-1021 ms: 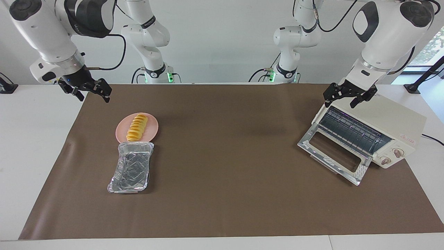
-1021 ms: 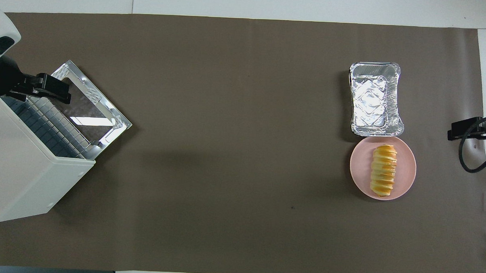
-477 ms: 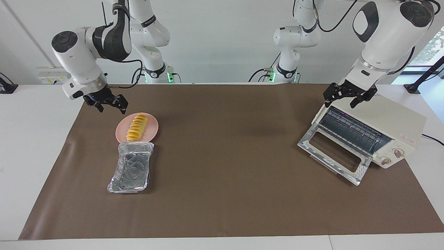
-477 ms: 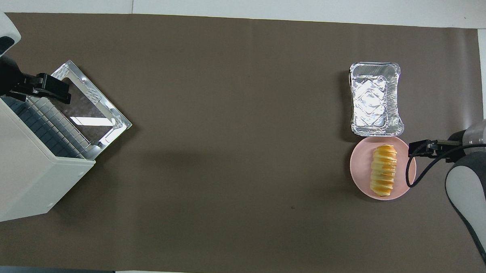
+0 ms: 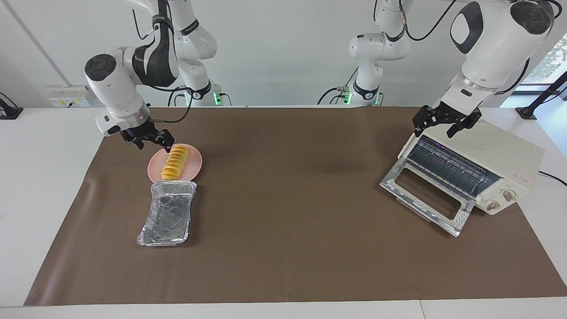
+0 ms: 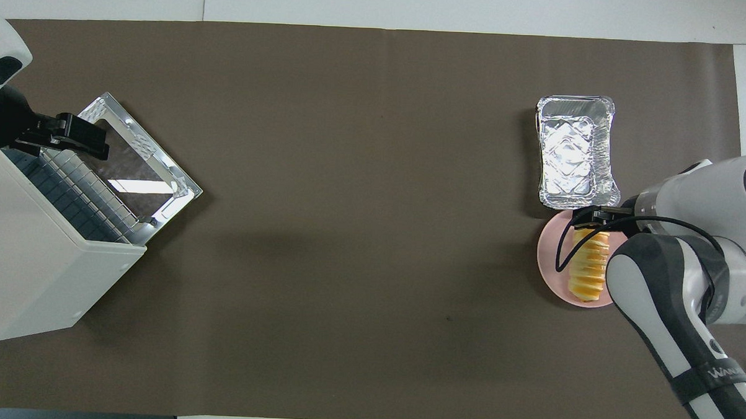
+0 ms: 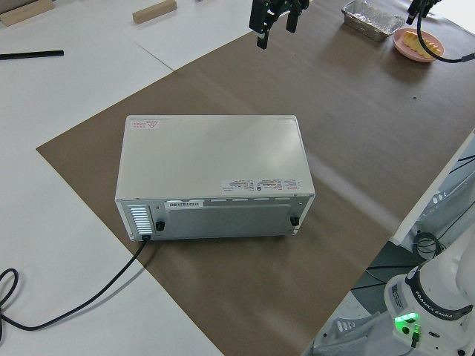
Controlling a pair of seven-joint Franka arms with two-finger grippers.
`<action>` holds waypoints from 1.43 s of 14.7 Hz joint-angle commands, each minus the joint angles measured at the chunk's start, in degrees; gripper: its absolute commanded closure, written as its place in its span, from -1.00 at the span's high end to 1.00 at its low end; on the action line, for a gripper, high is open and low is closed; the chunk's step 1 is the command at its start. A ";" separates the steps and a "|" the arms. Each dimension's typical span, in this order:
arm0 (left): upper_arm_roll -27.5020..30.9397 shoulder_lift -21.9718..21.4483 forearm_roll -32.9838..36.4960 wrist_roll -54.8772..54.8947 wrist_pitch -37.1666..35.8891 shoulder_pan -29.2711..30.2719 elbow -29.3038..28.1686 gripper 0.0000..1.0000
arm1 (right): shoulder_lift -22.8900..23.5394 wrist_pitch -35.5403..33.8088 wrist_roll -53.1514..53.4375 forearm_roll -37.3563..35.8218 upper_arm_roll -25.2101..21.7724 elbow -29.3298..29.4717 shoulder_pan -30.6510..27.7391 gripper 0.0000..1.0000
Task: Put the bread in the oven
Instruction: 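Reach the right gripper down to the bread on the pink plate, then grasp the yellow bread slices on the pink plate with the right gripper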
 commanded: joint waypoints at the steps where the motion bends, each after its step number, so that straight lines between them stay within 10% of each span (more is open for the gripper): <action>1: 0.23 -0.99 -0.98 0.54 -0.25 0.14 -0.97 1.00 | -0.31 4.33 -2.04 0.74 -0.09 -3.65 -0.11 1.00; 12: 0.23 -0.99 -0.98 0.54 -0.25 0.14 -0.97 1.00 | -3.30 9.87 -6.08 0.92 -0.09 -13.32 -2.22 1.00; 17: 0.23 -0.99 -0.98 0.54 -0.25 0.14 -0.97 1.00 | -3.39 9.34 -5.47 1.01 0.00 -13.33 -2.22 -0.23; 21: 0.23 -0.99 -0.98 0.54 -0.16 0.14 -0.97 1.00 | -4.61 4.19 -3.63 2.40 0.09 -11.06 -1.52 -0.38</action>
